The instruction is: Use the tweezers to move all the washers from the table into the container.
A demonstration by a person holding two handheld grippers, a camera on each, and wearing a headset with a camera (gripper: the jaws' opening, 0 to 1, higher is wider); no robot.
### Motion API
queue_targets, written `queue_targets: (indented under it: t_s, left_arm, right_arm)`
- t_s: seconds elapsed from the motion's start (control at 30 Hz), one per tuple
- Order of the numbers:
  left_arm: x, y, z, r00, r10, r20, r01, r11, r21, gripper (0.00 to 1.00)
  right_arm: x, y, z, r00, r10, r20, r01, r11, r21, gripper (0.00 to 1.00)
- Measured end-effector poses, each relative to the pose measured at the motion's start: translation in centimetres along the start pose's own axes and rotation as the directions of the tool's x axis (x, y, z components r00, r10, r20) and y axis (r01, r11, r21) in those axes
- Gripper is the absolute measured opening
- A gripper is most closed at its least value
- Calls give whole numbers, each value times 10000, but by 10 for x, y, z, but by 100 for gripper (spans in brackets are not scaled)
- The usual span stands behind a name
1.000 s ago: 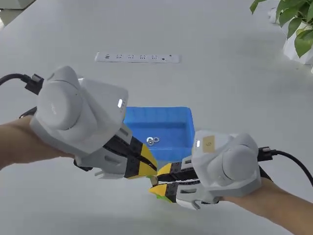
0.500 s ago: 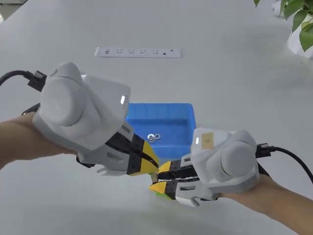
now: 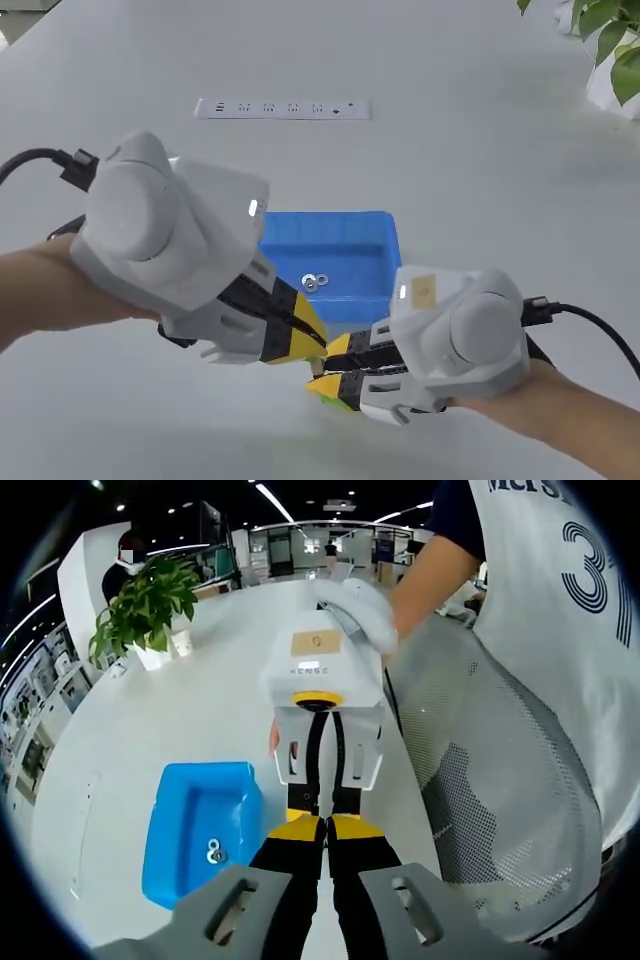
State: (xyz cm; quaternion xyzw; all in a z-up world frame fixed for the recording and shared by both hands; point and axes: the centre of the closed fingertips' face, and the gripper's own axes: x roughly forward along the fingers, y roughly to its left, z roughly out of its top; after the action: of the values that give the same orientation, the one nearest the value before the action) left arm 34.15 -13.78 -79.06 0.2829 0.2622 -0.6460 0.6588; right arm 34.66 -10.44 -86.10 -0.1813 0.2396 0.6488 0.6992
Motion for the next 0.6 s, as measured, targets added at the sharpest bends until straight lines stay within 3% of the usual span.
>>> queue_targets:
  t_s: [0.37, 0.47, 0.6]
  left_arm:
    - [-5, 0, -2, 9992, 39, -406, -28, 9996, 265, 5]
    - [-7, -1, 5, 9998, 68, -188, -64, 9997, 251, 5]
    - [-12, 1, 7, 9996, 164, -236, -156, 9993, 351, 5]
  right_arm:
    - [-2, 6, 2, 9997, 109, -198, -113, 9997, -205, 10]
    - [-5, 6, 7, 10000, 64, -52, -65, 9998, -170, 10]
    - [-7, 5, 11, 10000, -34, -92, 30, 9993, -385, 10]
